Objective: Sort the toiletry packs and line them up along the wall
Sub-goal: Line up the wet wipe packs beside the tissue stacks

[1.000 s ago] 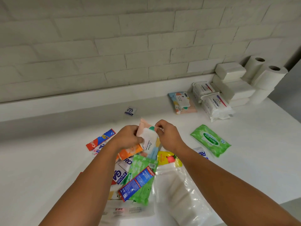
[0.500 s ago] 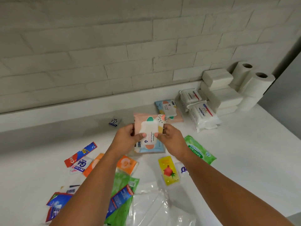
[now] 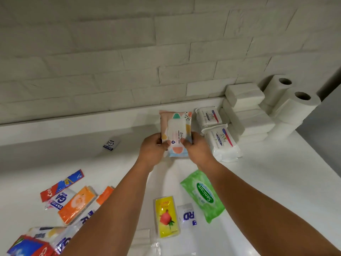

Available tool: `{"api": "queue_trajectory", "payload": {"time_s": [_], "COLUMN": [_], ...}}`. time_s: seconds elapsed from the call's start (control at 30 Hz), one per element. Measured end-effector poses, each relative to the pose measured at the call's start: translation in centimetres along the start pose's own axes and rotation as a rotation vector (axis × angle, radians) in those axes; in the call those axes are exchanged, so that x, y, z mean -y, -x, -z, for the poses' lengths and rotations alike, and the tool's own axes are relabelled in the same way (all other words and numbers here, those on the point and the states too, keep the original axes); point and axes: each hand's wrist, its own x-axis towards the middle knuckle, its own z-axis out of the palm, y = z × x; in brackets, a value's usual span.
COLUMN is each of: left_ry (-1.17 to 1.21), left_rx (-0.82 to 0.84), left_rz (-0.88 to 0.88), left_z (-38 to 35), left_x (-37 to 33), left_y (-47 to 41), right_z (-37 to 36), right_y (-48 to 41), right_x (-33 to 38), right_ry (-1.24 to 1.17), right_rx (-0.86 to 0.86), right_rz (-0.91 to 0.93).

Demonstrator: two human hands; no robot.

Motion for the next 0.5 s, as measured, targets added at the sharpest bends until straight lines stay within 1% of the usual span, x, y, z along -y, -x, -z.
{"api": "queue_trajectory", "payload": {"time_s": [0.1,0.2,0.37,0.5], "left_ry": [-0.094,-0.162,-0.238,-0.349], "left_rx": [-0.053,-0.092,-0.102,-0.160], "left_rz": [0.023,0.049,0.099,0.106], "left_z": [-1.2,-2.5,-4.2,-5.0], "left_x": [-0.4,-0.4,0.9,1.4], "left_y": [-2.4,-4.5,-6.6,-6.7], "right_z": [0.9,1.2,0.0,-0.6], "right_y": [-1.4,-2.7,-5.0,-5.7], "right_x": [1.2,1.4,0.1,-1.0], "right_ry": [0.029,0.033,0.162,0.164], "right_rx": [-0.012,0.058,0.077,0.120], "right_rz": [0.002,-0.021,-0.039,-0.061]}}
